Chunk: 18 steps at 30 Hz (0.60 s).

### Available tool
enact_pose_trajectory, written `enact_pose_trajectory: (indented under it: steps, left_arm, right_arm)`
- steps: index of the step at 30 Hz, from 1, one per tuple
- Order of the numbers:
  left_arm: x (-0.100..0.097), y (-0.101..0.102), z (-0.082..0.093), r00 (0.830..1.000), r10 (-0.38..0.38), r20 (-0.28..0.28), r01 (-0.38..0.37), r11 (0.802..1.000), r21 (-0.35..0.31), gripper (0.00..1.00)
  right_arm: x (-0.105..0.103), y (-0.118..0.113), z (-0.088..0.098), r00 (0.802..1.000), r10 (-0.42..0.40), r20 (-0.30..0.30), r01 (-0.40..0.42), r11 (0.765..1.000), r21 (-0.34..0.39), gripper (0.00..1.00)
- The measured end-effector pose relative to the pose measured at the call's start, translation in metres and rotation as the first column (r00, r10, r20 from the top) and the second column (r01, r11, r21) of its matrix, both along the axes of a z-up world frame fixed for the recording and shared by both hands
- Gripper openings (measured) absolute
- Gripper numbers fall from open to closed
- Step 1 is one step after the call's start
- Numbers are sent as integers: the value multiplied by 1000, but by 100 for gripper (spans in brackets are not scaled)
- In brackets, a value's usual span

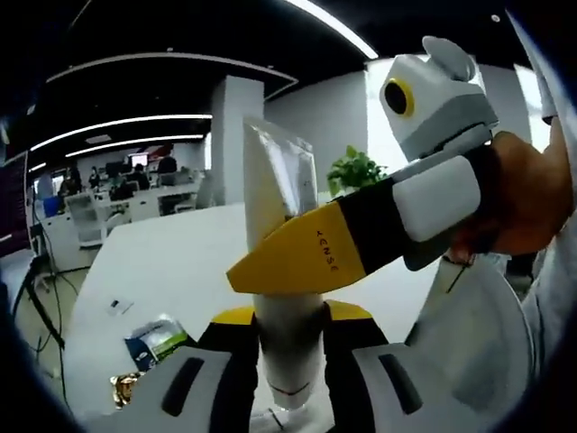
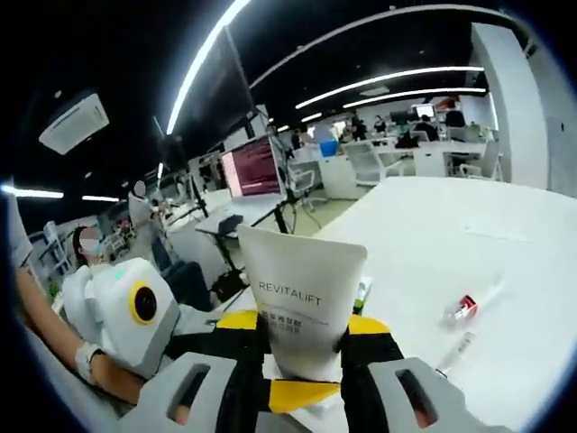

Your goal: Arrange the skincare products in the storage area until every visible bottle or jar stands upright without overlapping.

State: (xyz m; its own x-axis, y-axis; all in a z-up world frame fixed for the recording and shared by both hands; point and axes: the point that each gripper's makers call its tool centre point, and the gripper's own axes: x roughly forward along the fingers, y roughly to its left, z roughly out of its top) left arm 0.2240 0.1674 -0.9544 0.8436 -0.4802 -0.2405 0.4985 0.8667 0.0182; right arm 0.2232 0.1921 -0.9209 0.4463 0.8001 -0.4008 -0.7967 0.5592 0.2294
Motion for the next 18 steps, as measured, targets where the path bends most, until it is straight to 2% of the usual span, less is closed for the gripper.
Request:
enact_pose_trajectory:
  steps: [4,8,11,12,14,15,18]
  left_arm:
    - [-1,-3,2,999,-14,29,13,999,37,24]
    - [-1,-2,-4,1000,-28,3,28,998,57,23]
    - [0,4,-2,1000,-23,4,23,998,64,30]
    - [0,7,-4,1000,-7,-11,8,998,63,34]
    - [1,10,-4,1000,-11,-3,11,994,106,41]
    - [0,14,-5,1000,-26,5,25,985,171,42]
    - [0,23,-12,999,-45,9,41,965,259,45]
  right_arm:
    - [4,-4,3,999,3,32,-3,1000,-15,26]
    - [16,-14,8,998,-22,64,23,1000,-21,26]
    - [31,-27,14,996,-50,76,52,999,-15,26]
    - [35,-30,16,995,-55,81,57,998,-16,26]
    - [44,-39,19,993,-71,97,74,997,-20,26]
    - [50,-44,20,992,-81,99,83,996,-20,26]
    - [63,-56,23,989,-104,103,106,994,-16,26]
